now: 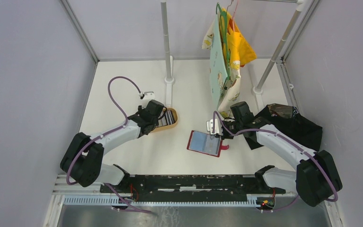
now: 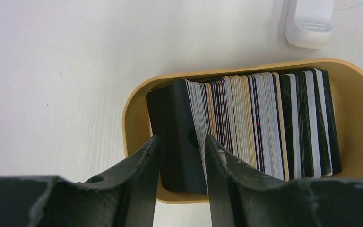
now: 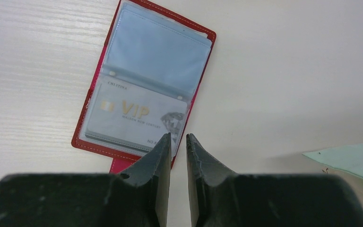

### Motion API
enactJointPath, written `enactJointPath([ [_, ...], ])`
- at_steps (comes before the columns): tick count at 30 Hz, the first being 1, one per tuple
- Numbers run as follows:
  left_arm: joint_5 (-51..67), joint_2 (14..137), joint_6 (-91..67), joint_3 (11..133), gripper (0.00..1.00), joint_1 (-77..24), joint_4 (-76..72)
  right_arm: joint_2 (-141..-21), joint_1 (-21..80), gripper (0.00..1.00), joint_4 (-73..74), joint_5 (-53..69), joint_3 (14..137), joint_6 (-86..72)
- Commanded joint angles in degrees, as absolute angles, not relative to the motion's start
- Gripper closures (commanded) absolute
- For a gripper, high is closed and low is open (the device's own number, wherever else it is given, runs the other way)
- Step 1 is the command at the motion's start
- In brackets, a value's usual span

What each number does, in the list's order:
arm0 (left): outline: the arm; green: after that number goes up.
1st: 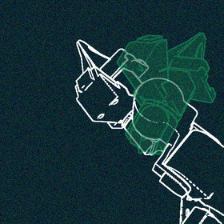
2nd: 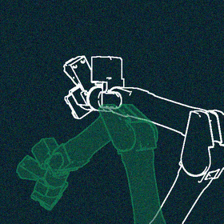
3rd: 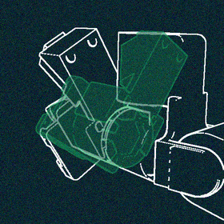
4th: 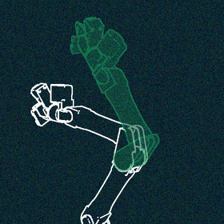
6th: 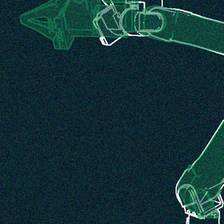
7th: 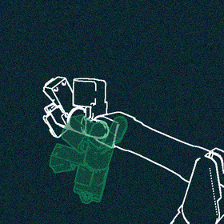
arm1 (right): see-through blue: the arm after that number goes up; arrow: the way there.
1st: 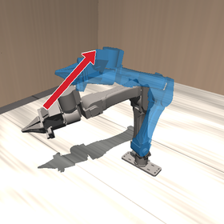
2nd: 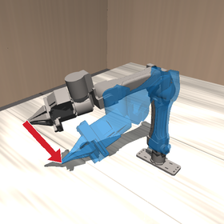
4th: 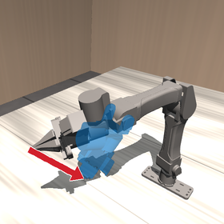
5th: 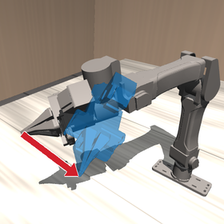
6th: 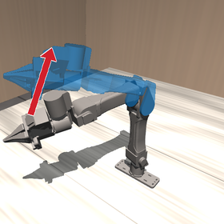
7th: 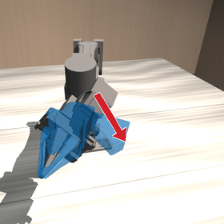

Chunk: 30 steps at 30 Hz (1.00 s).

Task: Put the credit cards into the card holder
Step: Pick up the credit card from the storage box.

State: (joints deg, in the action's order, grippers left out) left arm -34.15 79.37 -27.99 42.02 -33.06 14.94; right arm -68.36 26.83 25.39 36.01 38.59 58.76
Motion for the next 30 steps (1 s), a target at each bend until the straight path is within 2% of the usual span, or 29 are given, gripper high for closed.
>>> enactJointPath([
  [1,-33.7,77.5,-26.1,41.9,0.55,-32.4,14.2,-68.5,26.6,0.77,25.4,37.3,39.7,58.4],
  [10,-33.0,74.9,-27.1,40.7,0.62,-30.9,15.2,-68.3,26.6,0.77,25.5,37.3,39.8,58.4],
  [21,-31.3,72.1,-29.5,39.0,0.65,-29.0,16.1,-68.2,26.6,0.77,25.6,37.4,39.9,58.4],
  [30,-23.6,68.7,-31.3,36.2,0.7,-24.8,13.0,-68.2,26.6,0.76,25.7,37.5,39.9,58.4],
])
